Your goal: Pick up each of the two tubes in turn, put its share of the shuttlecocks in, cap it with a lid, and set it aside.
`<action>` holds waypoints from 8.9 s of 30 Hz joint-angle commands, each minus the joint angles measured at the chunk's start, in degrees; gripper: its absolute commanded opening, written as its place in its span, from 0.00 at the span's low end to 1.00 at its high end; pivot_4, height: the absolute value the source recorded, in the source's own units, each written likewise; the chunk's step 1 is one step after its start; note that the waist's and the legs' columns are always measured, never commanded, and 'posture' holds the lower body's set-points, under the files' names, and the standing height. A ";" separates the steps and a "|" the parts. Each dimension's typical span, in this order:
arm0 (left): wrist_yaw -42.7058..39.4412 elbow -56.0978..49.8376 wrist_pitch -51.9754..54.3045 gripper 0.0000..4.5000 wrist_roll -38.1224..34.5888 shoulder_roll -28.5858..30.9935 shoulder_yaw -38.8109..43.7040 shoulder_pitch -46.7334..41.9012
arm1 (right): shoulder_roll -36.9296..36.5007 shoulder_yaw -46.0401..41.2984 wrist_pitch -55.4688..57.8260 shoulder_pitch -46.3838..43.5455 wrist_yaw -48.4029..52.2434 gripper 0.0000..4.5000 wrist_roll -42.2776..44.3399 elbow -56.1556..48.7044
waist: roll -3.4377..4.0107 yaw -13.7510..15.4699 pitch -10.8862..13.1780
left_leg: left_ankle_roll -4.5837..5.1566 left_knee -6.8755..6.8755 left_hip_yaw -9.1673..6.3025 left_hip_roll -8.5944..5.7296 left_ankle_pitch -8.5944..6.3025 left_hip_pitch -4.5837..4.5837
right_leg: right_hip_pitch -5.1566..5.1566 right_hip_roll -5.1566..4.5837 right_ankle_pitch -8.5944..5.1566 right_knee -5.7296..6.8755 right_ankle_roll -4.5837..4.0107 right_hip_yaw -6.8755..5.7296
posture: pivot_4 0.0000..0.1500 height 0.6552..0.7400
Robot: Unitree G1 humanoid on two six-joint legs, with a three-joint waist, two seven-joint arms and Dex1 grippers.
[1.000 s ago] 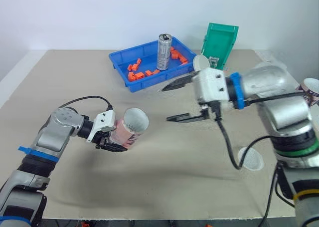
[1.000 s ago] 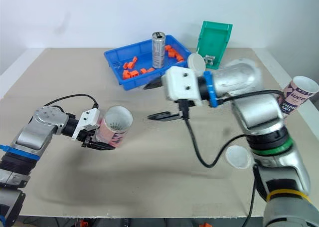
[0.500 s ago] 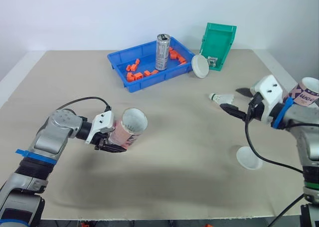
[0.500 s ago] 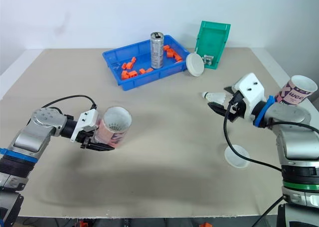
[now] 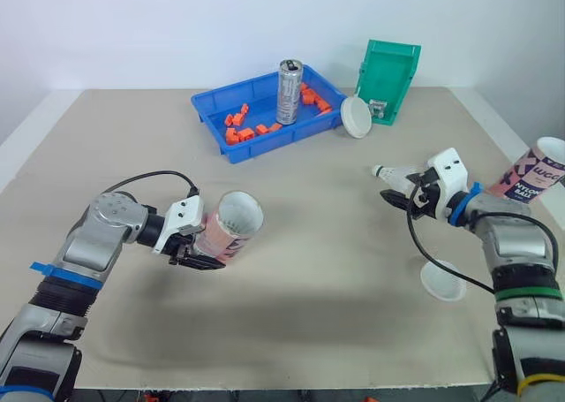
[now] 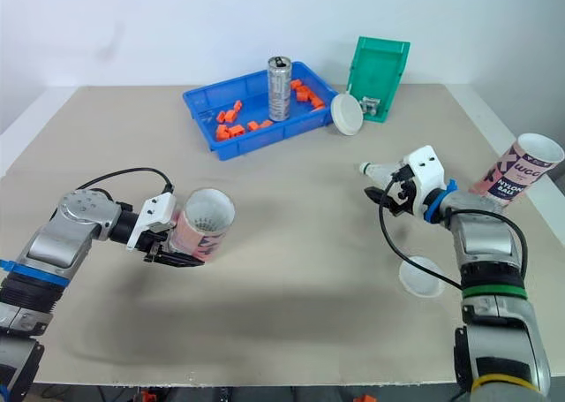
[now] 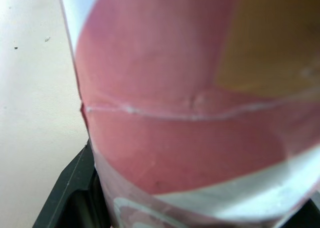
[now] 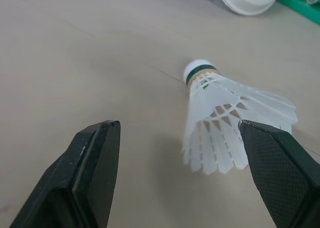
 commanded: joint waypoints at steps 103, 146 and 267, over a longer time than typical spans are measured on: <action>2.21 -0.62 0.24 0.62 -0.14 -1.58 -0.76 1.00 | 23.62 31.07 -9.73 -38.69 45.49 0.01 -2.35 -12.07 | 0.16 0.09 0.11 | -0.16 0.35 -0.43 0.21 0.20 0.06 | -0.04 0.14 -0.04 0.58 -0.08 -0.58 | 1.00 1.00; 15.88 6.26 -7.59 0.62 -6.06 -27.83 -2.84 2.95 | -25.54 26.11 -14.20 -5.05 45.52 0.62 -11.74 -7.60 | -0.11 -0.18 0.56 | -0.09 0.19 -0.40 -0.15 0.15 -0.04 | -0.13 -0.15 -0.27 0.52 0.11 -0.40 | 1.00 1.00; 11.52 12.53 -4.09 0.62 -1.92 -21.34 -8.55 2.34 | 2.26 31.65 -8.25 -41.97 45.51 0.59 6.97 -19.59 | -0.21 -1.71 0.09 | -0.01 -0.15 -0.63 0.35 0.18 0.63 | 0.17 0.42 -0.30 0.74 -0.41 -0.57 | 1.00 1.00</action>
